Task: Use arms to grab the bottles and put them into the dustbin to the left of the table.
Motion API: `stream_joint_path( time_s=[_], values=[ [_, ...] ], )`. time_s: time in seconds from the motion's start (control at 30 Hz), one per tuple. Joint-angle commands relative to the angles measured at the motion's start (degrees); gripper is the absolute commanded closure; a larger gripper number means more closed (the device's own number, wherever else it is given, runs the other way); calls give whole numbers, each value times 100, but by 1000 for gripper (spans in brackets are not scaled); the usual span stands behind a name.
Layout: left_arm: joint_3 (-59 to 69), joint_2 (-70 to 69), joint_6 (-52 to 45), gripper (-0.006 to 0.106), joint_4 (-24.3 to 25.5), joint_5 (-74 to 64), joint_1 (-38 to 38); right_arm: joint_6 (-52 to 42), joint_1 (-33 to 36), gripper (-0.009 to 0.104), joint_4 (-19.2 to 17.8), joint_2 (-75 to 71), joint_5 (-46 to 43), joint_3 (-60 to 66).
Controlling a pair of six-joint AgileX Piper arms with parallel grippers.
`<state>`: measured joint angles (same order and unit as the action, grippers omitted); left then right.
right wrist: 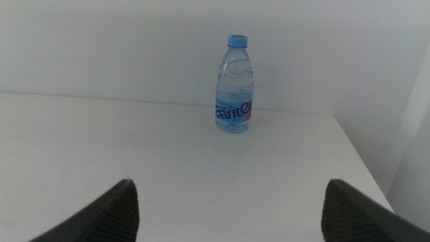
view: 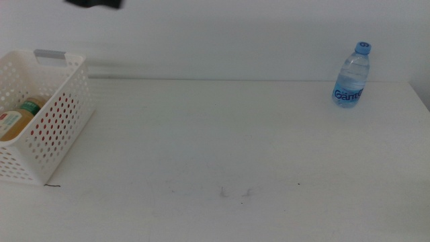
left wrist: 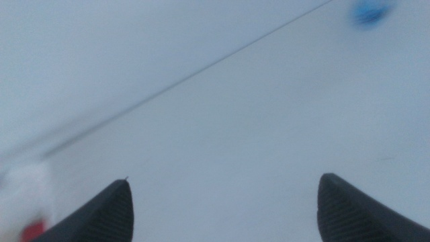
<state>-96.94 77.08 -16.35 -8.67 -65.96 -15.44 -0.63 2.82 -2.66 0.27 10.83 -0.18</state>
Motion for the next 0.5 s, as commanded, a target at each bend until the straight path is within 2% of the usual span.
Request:
stream_joint_path(
  time_s=[0.0, 0.17, 0.47],
  values=[
    [86, -296, -86, 7, -188, 195, -497, -27, -36, 5, -13, -27, -55, 18],
    [102, -450, -466, 7, -563, 434, -1207, -27, -36, 5, -13, -27, -55, 18],
    [102, -450, -488, 7, -733, 544, -1264, -27, -36, 5, -13, -27, -55, 18]
  ],
)
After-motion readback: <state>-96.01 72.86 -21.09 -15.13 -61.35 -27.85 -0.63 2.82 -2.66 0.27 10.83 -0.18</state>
